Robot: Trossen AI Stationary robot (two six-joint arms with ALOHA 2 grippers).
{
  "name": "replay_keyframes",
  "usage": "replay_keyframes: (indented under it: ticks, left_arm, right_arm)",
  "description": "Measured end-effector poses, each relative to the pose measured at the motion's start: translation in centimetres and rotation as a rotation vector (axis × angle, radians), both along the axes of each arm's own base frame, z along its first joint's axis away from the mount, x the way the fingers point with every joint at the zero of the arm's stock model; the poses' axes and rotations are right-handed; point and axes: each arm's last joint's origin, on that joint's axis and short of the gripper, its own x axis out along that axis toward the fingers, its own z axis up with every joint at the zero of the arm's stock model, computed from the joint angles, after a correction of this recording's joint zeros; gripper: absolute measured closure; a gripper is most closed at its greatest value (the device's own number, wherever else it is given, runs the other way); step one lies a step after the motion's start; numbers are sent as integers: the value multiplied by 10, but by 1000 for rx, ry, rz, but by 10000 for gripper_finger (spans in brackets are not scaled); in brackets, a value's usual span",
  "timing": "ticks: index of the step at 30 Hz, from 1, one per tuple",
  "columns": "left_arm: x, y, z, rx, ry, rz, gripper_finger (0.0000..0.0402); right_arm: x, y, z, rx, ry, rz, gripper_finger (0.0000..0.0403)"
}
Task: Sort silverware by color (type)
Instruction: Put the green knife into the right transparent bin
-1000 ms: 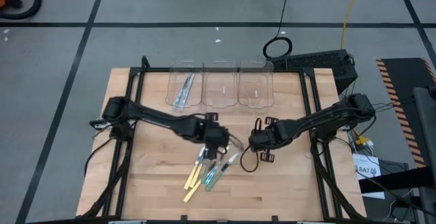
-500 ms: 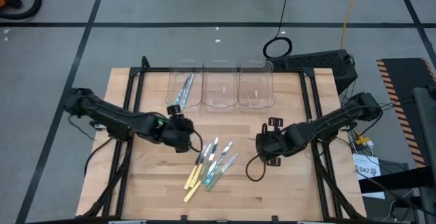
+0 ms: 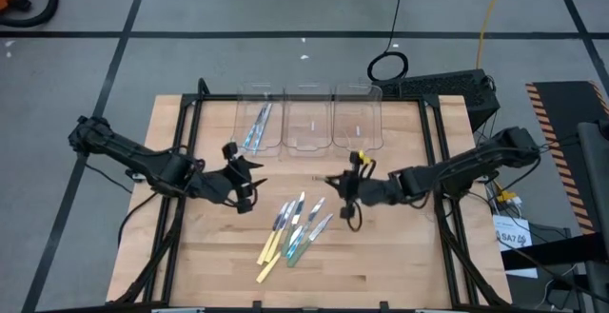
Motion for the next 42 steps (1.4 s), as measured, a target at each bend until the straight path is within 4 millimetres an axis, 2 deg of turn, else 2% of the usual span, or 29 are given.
replay_keyframes:
  ticks: [8,13,20,25,29,35,42]
  left_arm:
    - [12,-4,-7,23,-38,83,213]
    - [22,-7,-11,25,-51,79,213]
    - [24,-6,-13,19,-51,91,213]
    - [26,-7,-15,-5,-59,106,213]
    - [31,-8,-21,-4,-42,114,213]
    - [35,-10,-28,20,-9,104,213]
    - [38,-6,-27,40,-11,106,213]
  right_arm:
    - [6,-24,4,28,-72,-135,382]
    - [3,-31,2,2,-24,-162,378]
    - [-23,-60,18,62,1,-306,381]
    - [-43,-82,36,114,-53,-397,381]
    - [-52,-101,41,174,-92,-469,381]
    - [-52,-126,31,254,-194,-504,381]
    - [-66,-149,20,354,-153,-673,370]
